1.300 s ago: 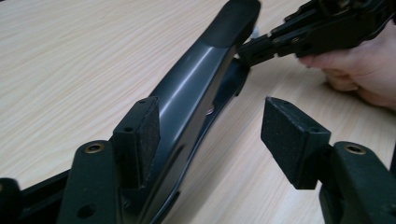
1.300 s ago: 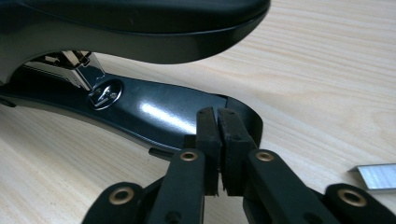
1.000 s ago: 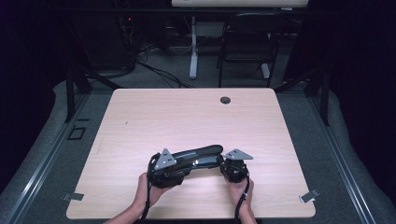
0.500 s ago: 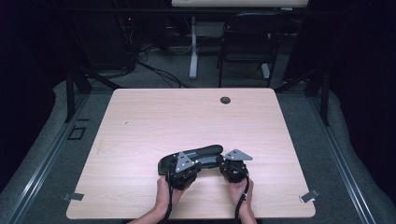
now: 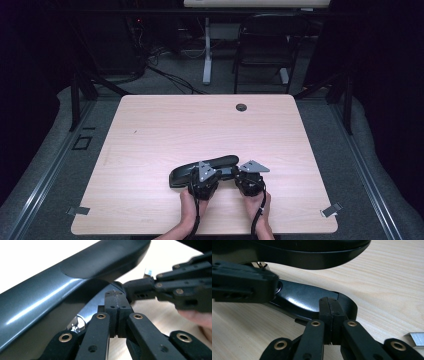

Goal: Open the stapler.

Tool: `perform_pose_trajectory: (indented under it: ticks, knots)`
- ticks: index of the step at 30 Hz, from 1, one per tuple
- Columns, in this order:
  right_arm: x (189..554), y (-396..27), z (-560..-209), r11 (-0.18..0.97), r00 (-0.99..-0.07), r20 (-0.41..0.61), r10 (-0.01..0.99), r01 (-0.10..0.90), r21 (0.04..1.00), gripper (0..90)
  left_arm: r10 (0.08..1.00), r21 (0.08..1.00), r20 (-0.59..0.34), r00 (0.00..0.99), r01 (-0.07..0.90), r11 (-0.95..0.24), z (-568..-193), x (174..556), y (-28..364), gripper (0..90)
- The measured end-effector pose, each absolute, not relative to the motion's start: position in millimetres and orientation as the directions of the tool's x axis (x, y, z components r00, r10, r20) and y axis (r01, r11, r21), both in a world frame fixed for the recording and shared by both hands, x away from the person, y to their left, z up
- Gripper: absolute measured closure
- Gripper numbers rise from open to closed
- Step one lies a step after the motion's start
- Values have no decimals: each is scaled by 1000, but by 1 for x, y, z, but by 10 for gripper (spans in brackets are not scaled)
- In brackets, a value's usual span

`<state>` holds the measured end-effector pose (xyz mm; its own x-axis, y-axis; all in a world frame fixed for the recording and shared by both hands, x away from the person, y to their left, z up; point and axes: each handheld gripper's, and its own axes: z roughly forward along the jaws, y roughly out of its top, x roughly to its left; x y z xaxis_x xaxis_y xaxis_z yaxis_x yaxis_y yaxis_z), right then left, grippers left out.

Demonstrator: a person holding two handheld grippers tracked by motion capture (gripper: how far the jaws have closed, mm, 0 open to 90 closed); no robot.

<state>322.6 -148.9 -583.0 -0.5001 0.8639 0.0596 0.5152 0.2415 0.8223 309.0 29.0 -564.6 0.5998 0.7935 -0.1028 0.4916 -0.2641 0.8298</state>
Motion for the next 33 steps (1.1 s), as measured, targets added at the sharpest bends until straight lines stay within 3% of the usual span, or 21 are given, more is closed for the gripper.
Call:
perform_pose_trajectory:
  ticks: [13,33]
  knots:
    - [322,-148,-583,244,-501,55,864,512,824,900,820,856,-160,549,491,-162,-572,314,20,900]
    - [323,-148,-583,247,-506,57,861,512,823,900,835,873,-175,522,474,-114,-575,313,13,900]
